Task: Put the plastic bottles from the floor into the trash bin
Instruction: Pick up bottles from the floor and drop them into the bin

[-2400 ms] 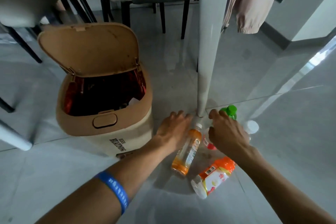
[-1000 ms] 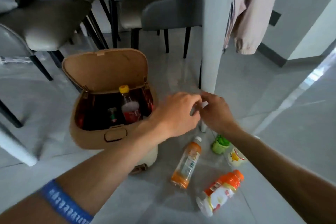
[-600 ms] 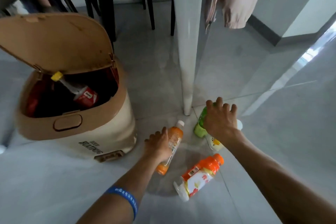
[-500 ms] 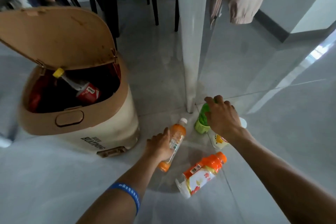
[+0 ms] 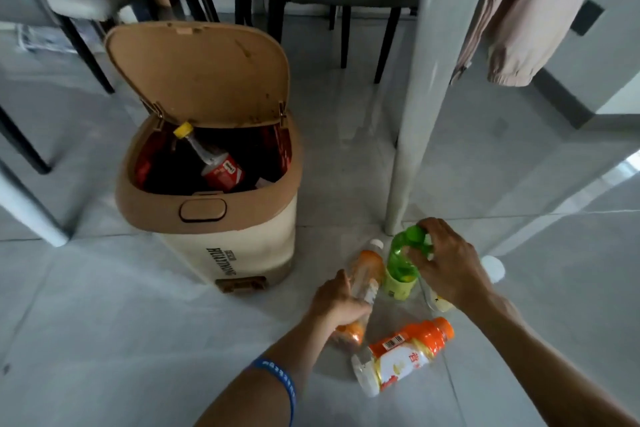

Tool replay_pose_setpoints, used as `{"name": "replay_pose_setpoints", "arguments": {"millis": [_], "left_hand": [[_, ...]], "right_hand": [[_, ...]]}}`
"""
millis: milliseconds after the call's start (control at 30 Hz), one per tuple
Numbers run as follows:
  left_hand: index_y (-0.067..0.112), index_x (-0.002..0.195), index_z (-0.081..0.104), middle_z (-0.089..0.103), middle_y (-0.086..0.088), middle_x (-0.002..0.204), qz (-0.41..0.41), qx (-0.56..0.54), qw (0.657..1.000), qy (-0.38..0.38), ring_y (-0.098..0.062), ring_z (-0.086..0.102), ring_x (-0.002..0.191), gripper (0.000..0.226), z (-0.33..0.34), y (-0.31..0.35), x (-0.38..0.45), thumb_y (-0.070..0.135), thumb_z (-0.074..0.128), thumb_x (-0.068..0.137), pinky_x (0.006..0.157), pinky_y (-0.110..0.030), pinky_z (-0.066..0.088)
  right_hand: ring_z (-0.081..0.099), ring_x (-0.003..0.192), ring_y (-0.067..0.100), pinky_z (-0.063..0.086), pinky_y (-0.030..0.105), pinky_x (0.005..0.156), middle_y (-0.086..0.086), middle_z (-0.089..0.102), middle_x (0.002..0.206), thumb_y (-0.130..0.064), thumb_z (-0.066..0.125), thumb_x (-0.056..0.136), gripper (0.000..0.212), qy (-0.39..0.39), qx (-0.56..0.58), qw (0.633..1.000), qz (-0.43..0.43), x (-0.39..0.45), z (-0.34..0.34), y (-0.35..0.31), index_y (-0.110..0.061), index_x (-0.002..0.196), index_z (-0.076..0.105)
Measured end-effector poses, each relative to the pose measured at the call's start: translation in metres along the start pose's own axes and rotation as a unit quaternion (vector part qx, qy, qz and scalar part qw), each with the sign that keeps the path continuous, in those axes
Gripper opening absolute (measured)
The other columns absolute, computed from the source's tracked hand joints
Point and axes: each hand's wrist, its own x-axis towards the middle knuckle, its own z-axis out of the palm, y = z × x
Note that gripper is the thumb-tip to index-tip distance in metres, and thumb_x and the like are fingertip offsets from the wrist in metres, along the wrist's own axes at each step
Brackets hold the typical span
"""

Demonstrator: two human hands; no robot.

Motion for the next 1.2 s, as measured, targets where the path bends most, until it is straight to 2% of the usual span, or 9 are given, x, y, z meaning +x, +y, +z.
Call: {"name": "replay_pose_setpoints", "arguments": {"millis": [133, 233, 433, 600, 800, 900, 1000, 1100, 1200], "left_hand": [[0.020, 0.118, 0.059, 0.066, -0.002, 0.114, 0.055, -0.120, 0.991, 0.003, -0.021, 0.063, 0.103, 0.058, -0.053, 0.029, -0.027, 0.038, 0.076, 0.065, 0.083, -0.031, 0.053], [0.023, 0.105, 0.062, 0.068, 0.005, 0.095, 0.126, -0.154, 0.980, 0.000, -0.015, 0.065, 0.088, 0.051, -0.112, 0.060, -0.058, 0.030, 0.078, 0.058, 0.075, -0.032, 0.057], [0.031, 0.115, 0.056, 0.069, 0.009, 0.111, 0.288, -0.137, 0.946, 0.057, -0.011, 0.063, 0.108, 0.060, -0.252, 0.088, -0.144, 0.006, 0.082, 0.067, 0.091, -0.028, 0.050], [0.035, 0.111, 0.056, 0.063, 0.023, 0.098, 0.286, -0.101, 0.939, 0.162, 0.014, 0.059, 0.084, 0.060, -0.335, 0.050, -0.175, 0.003, 0.083, 0.068, 0.074, -0.007, 0.046], [0.031, 0.124, 0.056, 0.069, 0.007, 0.116, 0.165, -0.089, 0.974, 0.128, -0.016, 0.061, 0.113, 0.080, -0.344, -0.028, -0.144, 0.023, 0.093, 0.054, 0.104, -0.036, 0.044], [0.036, 0.128, 0.051, 0.068, 0.007, 0.116, 0.169, -0.139, 0.963, 0.156, -0.015, 0.062, 0.112, 0.090, -0.344, -0.039, -0.131, 0.032, 0.092, 0.048, 0.105, -0.043, 0.045], [0.035, 0.132, 0.048, 0.066, 0.004, 0.118, 0.191, -0.176, 0.945, 0.197, -0.015, 0.065, 0.108, 0.078, -0.346, -0.034, -0.127, 0.023, 0.088, 0.066, 0.100, -0.039, 0.049], [0.034, 0.134, 0.049, 0.061, 0.000, 0.125, 0.220, -0.094, 0.948, 0.210, -0.016, 0.062, 0.110, 0.068, -0.340, -0.028, -0.122, 0.016, 0.081, 0.076, 0.096, -0.039, 0.053], [0.035, 0.125, 0.059, 0.059, 0.005, 0.130, 0.208, 0.093, 0.952, 0.206, -0.016, 0.058, 0.115, 0.048, -0.327, -0.034, -0.107, 0.015, 0.073, 0.084, 0.095, -0.038, 0.051]], "right_hand": [[0.061, 0.069, 0.024, 0.043, 0.031, 0.065, 0.007, 0.066, 0.091, -0.043, 0.058, 0.090, 0.034, 0.146, 0.050, 0.988, -0.004, 0.008, -0.047, -0.030, -0.017, 0.110, 0.051], [0.059, 0.070, 0.028, 0.051, 0.042, 0.069, 0.006, 0.066, 0.095, -0.037, 0.059, 0.091, 0.031, 0.279, 0.115, 0.953, -0.021, 0.011, -0.101, -0.061, -0.013, 0.110, 0.052], [0.061, 0.082, 0.016, 0.056, 0.051, 0.071, 0.000, 0.061, 0.098, -0.041, 0.058, 0.091, 0.037, 0.391, 0.285, 0.871, -0.079, 0.020, -0.149, -0.133, -0.012, 0.112, 0.052], [0.061, 0.086, 0.002, 0.057, 0.029, 0.071, -0.009, 0.057, 0.097, -0.033, 0.061, 0.093, 0.035, 0.351, 0.327, 0.860, -0.174, 0.037, -0.139, -0.197, -0.011, 0.117, 0.048], [0.058, 0.074, 0.000, 0.048, 0.029, 0.074, -0.017, 0.056, 0.096, -0.037, 0.059, 0.092, 0.033, 0.215, 0.204, 0.937, -0.185, 0.066, -0.097, -0.245, -0.026, 0.121, 0.047], [0.057, 0.080, 0.009, 0.039, 0.029, 0.077, -0.012, 0.062, 0.098, -0.039, 0.059, 0.091, 0.032, 0.156, 0.165, 0.958, -0.173, 0.074, -0.078, -0.257, -0.029, 0.119, 0.050], [0.062, 0.084, 0.019, 0.040, 0.031, 0.075, -0.003, 0.067, 0.101, -0.042, 0.058, 0.092, 0.033, 0.152, 0.132, 0.964, -0.172, 0.079, -0.061, -0.257, -0.025, 0.119, 0.049], [0.065, 0.088, 0.027, 0.042, 0.035, 0.071, 0.001, 0.068, 0.100, -0.042, 0.055, 0.094, 0.032, 0.137, 0.092, 0.970, -0.176, 0.084, -0.050, -0.250, -0.024, 0.119, 0.046], [0.064, 0.086, 0.023, 0.051, 0.038, 0.074, 0.001, 0.067, 0.097, -0.039, 0.055, 0.094, 0.023, 0.089, 0.059, 0.981, -0.163, 0.092, -0.043, -0.242, -0.024, 0.111, 0.051]]}}
